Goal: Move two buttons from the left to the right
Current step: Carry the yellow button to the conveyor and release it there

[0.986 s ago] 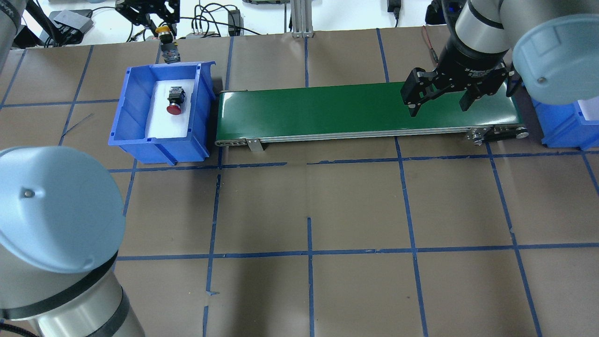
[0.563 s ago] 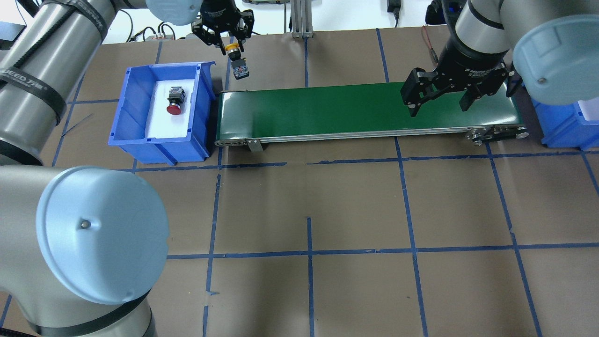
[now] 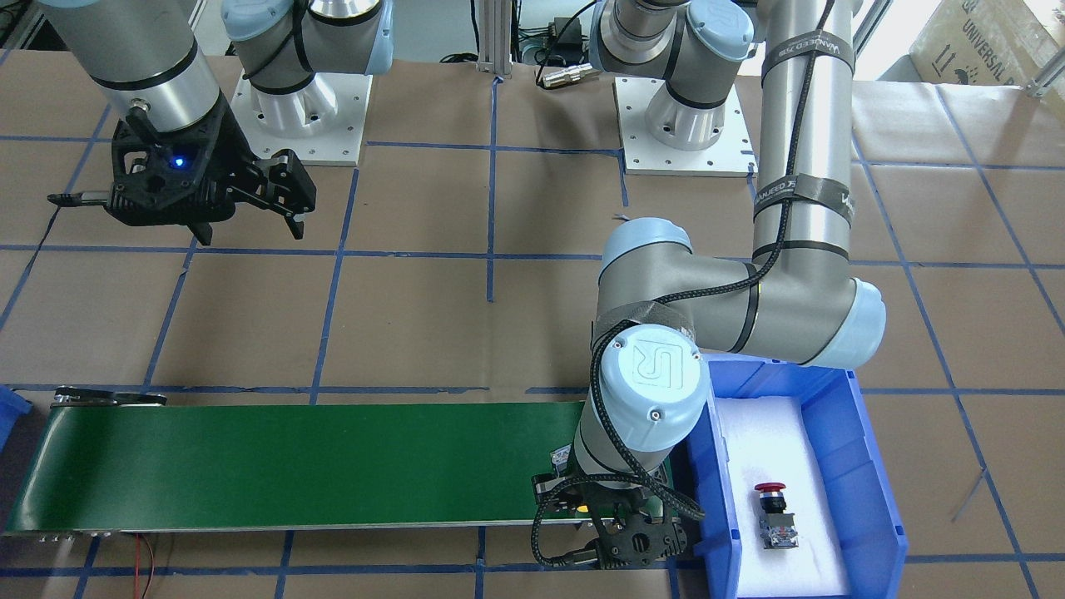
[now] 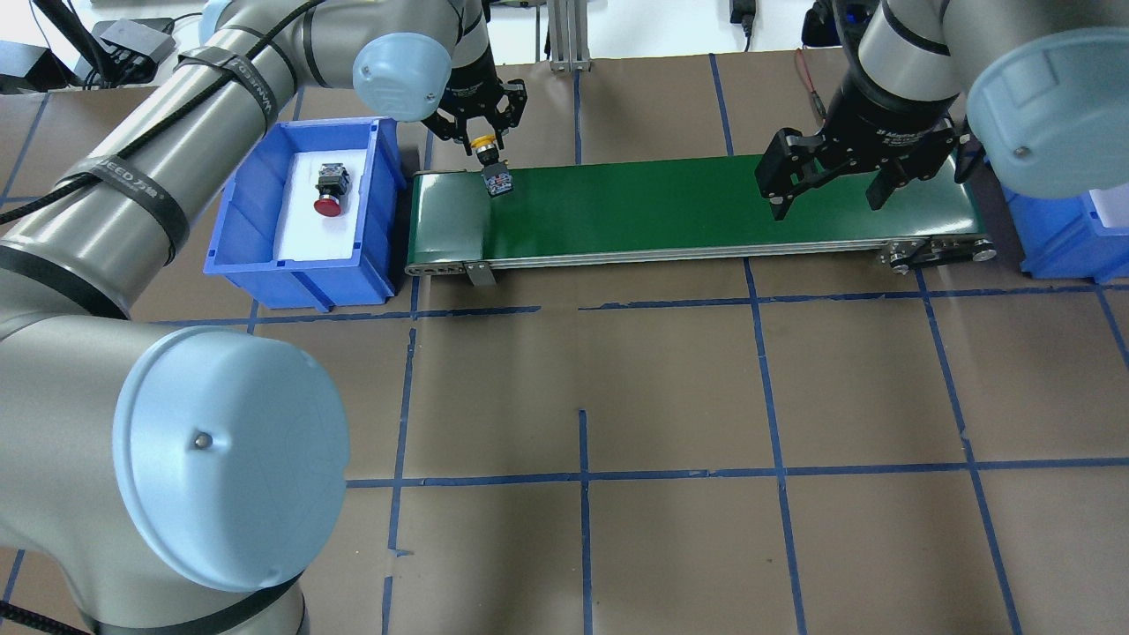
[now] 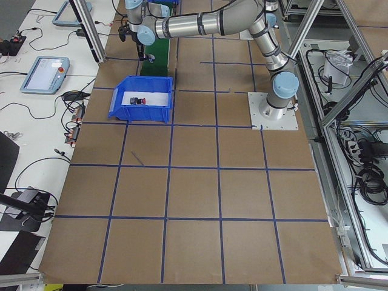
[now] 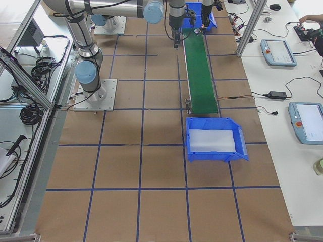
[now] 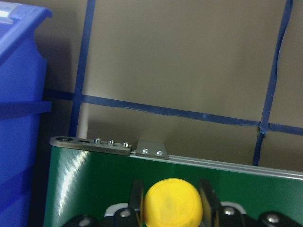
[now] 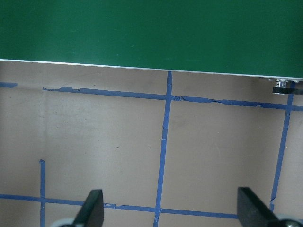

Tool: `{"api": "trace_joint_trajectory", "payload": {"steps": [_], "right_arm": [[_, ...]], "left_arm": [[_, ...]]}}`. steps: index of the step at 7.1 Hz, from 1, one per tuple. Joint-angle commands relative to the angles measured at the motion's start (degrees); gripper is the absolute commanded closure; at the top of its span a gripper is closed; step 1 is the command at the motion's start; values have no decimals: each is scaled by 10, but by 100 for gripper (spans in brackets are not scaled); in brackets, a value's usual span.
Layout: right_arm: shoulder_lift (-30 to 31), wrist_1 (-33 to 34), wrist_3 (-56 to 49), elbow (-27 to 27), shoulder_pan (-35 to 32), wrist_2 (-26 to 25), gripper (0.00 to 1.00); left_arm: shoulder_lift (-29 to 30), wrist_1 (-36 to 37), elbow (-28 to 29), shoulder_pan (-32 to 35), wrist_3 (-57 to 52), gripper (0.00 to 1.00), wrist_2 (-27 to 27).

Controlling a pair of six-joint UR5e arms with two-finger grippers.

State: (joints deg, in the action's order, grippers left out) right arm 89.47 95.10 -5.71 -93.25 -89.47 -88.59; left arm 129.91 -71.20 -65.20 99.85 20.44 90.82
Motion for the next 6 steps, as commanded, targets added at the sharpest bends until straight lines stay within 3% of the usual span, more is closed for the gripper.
{"api": "trace_joint_trajectory", "payload": {"steps": [1,3,4,5,6], "right_arm": [[0,0,0,0,0,0,0],[0,0,0,0,0,0,0],[0,0,0,0,0,0,0],[0,0,0,0,0,0,0],[0,0,0,0,0,0,0]], "left_arm": [[-9,-8,-6,2,7,76,1],[-18,-11,-23,2,7,75,1],[-18,-12,-26,2,15,65,1],[-17,-12,-26,2,18,2,2],[-18,-12,-26,2,18,0,2]]}}
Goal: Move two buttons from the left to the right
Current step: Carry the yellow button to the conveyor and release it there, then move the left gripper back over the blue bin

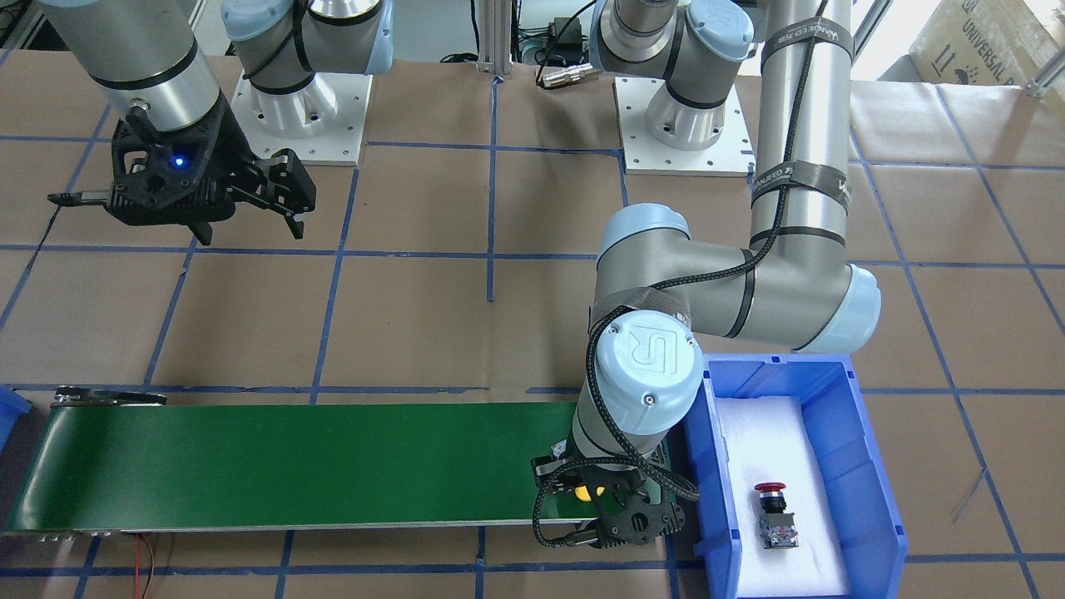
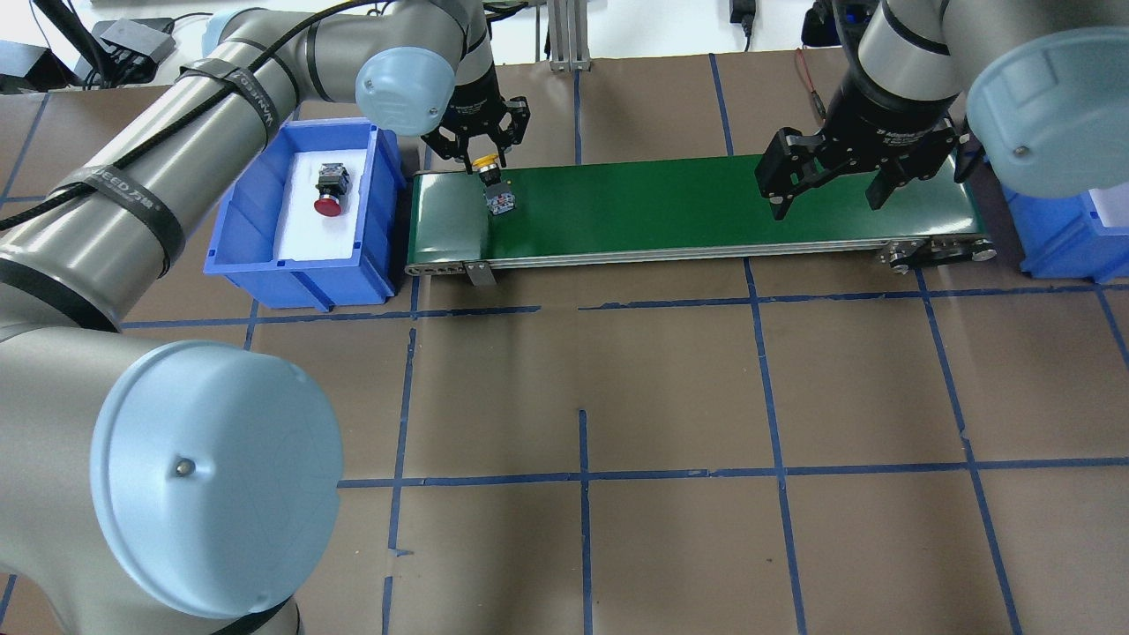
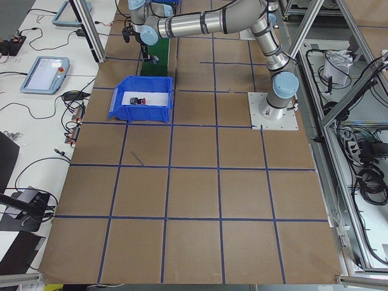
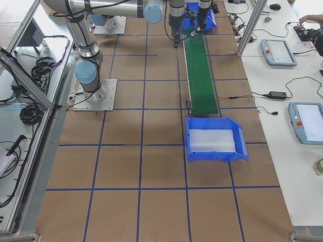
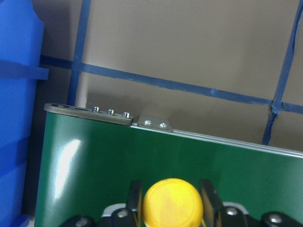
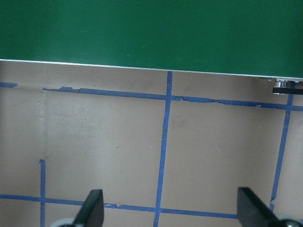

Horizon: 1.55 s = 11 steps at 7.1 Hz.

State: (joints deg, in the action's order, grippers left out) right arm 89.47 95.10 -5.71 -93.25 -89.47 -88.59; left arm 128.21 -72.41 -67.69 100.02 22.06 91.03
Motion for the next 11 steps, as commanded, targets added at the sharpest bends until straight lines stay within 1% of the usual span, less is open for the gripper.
{"api": "trace_joint_trajectory", "payload": {"steps": [1,2,3,4,5,6,7,8,10,11], "right_arm": [[0,0,0,0,0,0,0],[0,0,0,0,0,0,0],[0,0,0,0,0,0,0],[0,0,0,0,0,0,0],[0,0,0,0,0,0,0],[0,0,0,0,0,0,0],[0,0,0,0,0,0,0],[0,0,0,0,0,0,0],[0,0,0,0,0,0,0],[0,0,0,0,0,0,0]], "left_arm": [[-1,-3,9,-8,1,0,-1],[-4,-5,20,-25,-15,0,-2],[-17,-32,33,-58,-66,0,-2],[-26,-40,41,-100,-150,0,-3],[-29,-32,42,-148,-240,0,-4],[-29,-27,41,-176,-296,0,-4],[-24,-16,34,-182,-312,0,-3],[-15,14,27,-183,-313,0,-2],[-2,22,27,-184,-312,17,-2],[18,48,27,-184,-313,17,-3]]}}
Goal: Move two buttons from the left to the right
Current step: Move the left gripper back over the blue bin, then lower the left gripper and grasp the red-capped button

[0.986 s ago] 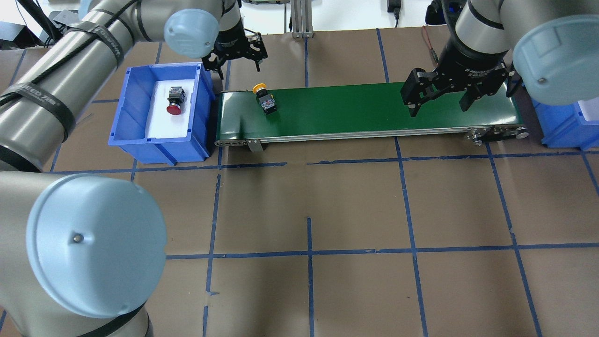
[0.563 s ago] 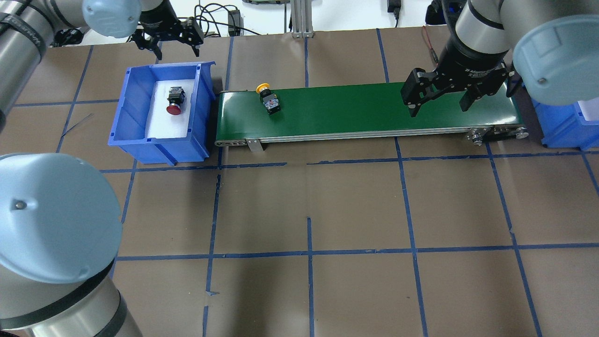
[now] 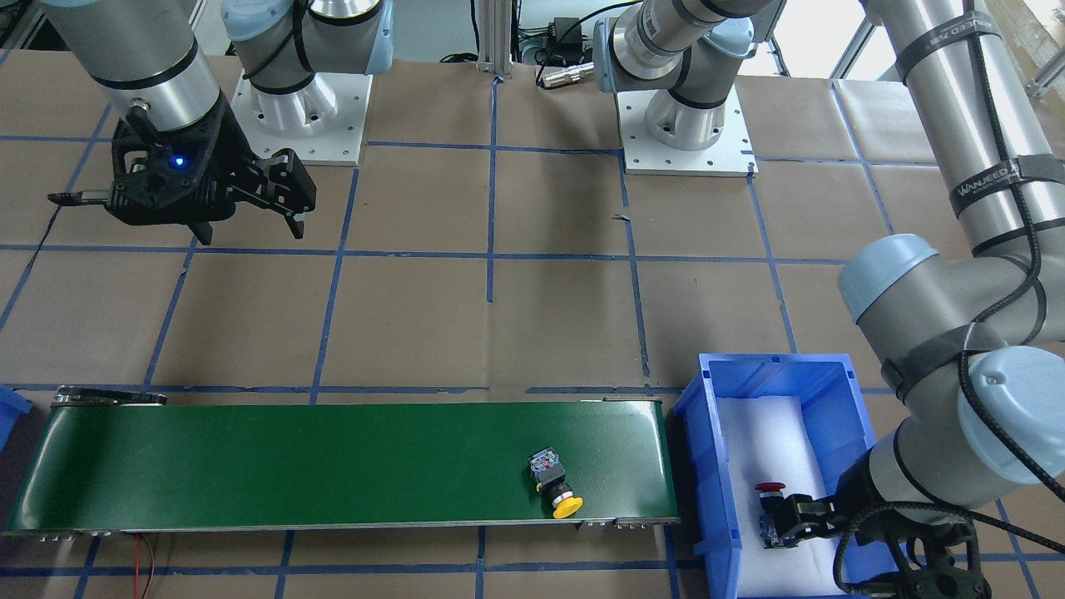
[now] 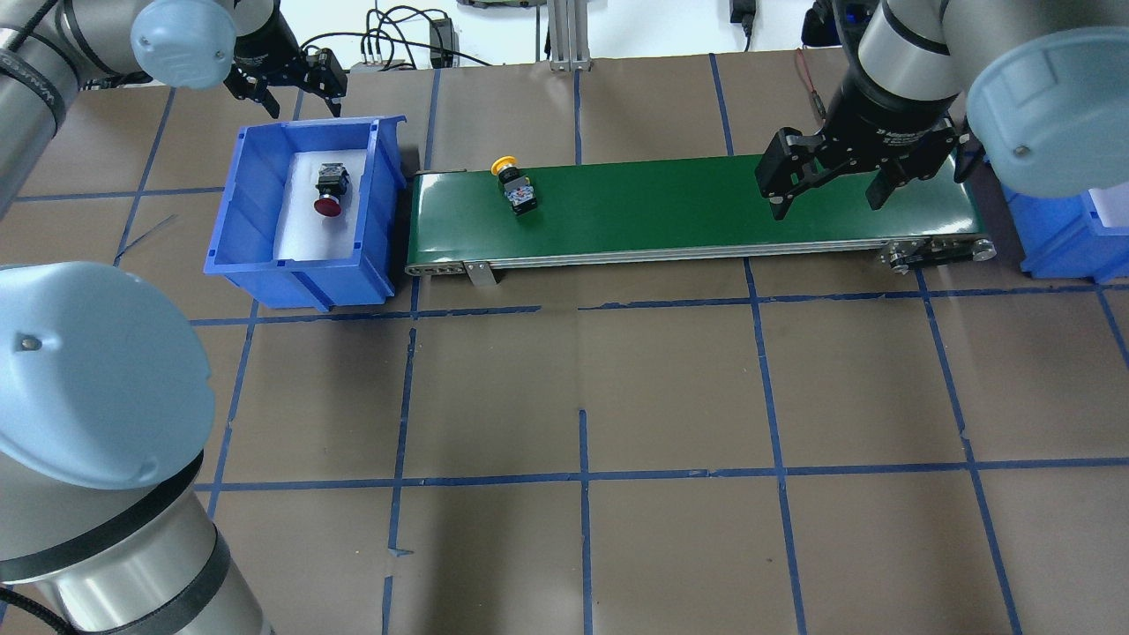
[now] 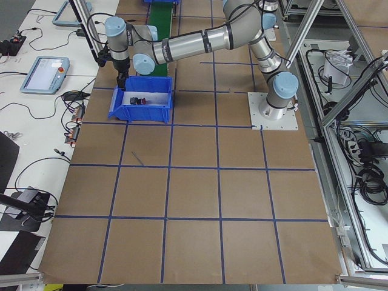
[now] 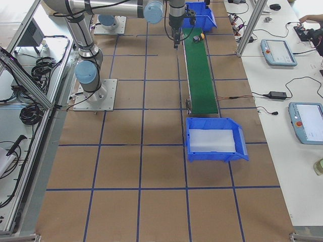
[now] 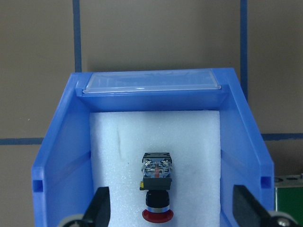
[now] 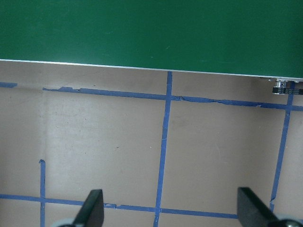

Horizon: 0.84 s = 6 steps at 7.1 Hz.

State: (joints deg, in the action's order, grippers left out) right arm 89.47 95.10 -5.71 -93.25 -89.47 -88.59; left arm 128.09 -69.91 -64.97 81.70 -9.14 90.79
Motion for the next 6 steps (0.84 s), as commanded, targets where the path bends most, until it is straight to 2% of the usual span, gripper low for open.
{"api": "trace_joint_trajectory", "payload": {"steps": [1,6], "right_arm": [[0,-1,0,0,0,0,0],[0,-1,-1,0,1,0,0]], "left_arm": [[30,35,0,-2,-1,17,0],[50,35,-29,-6,1,20,-5]]}}
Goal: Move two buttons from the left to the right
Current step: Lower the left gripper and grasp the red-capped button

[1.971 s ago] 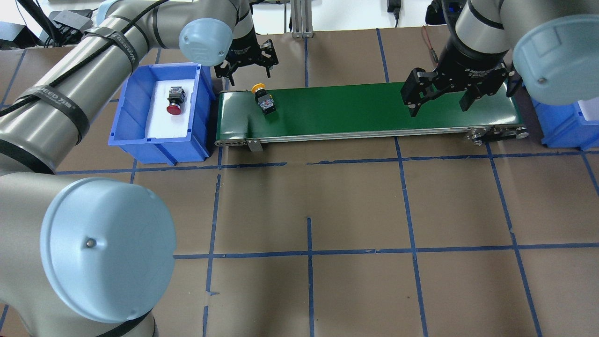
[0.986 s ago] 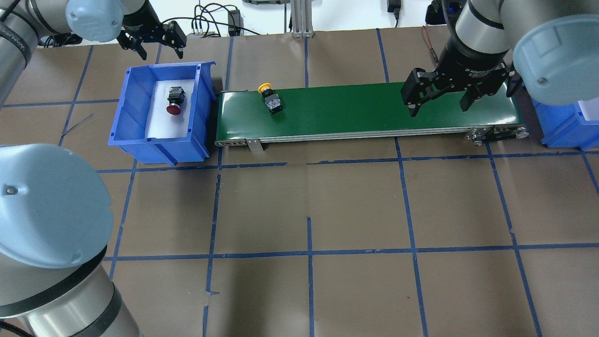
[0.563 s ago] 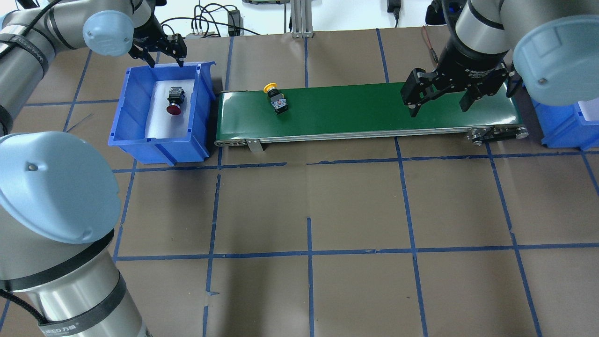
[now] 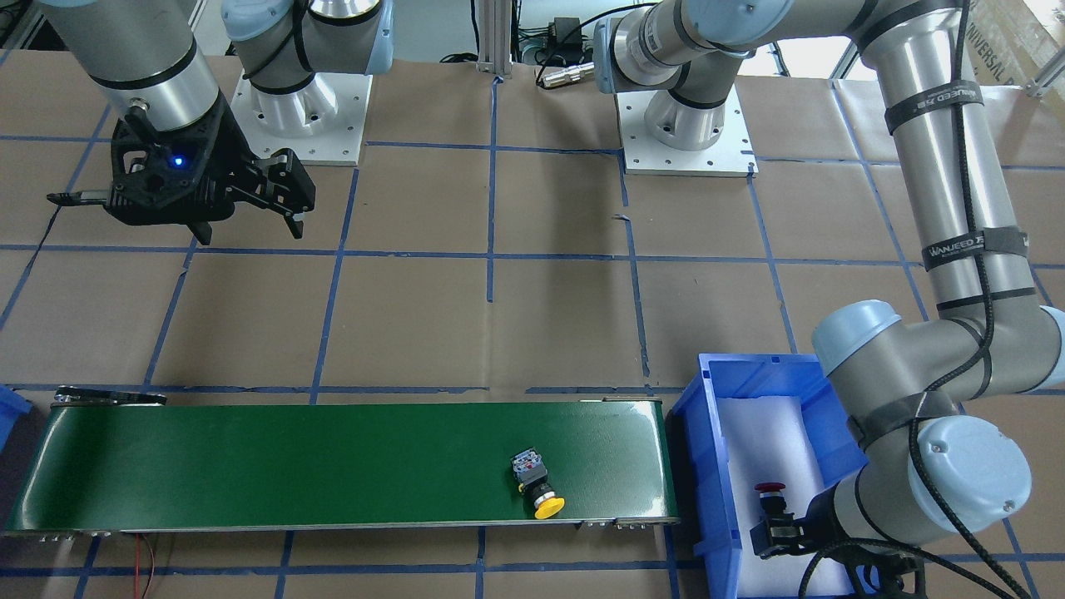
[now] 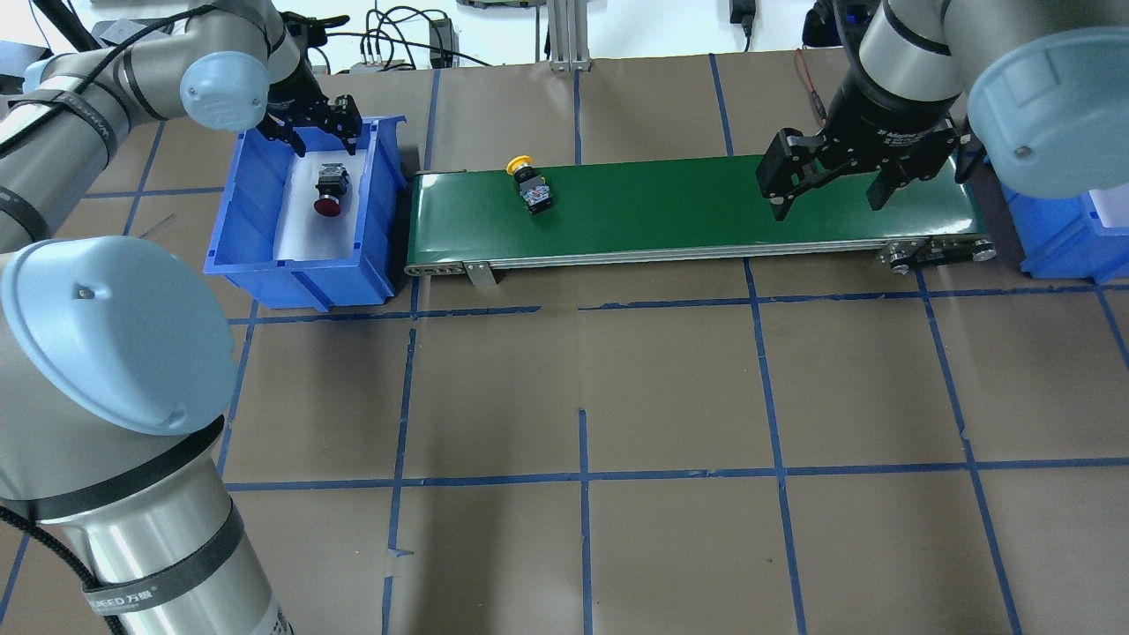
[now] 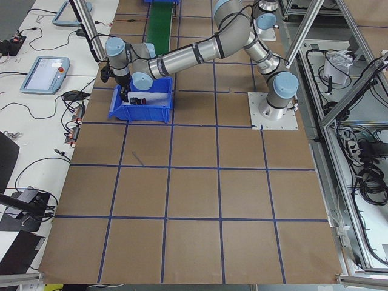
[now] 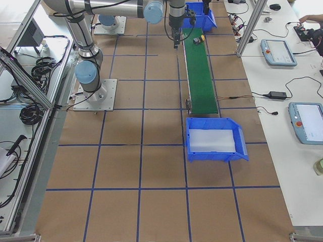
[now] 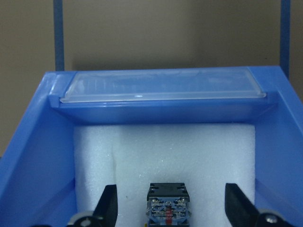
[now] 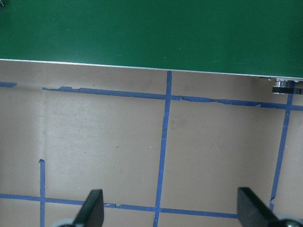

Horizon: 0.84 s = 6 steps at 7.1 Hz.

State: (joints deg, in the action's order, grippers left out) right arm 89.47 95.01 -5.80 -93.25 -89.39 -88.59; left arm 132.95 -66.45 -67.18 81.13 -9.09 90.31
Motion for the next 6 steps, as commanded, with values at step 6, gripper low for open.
{"api": "trace_joint_trajectory", "payload": {"steps": [6], "right_arm": [[0,0,0,0,0,0,0]], "left_arm": [[8,2,-24,0,0,42,2]]}}
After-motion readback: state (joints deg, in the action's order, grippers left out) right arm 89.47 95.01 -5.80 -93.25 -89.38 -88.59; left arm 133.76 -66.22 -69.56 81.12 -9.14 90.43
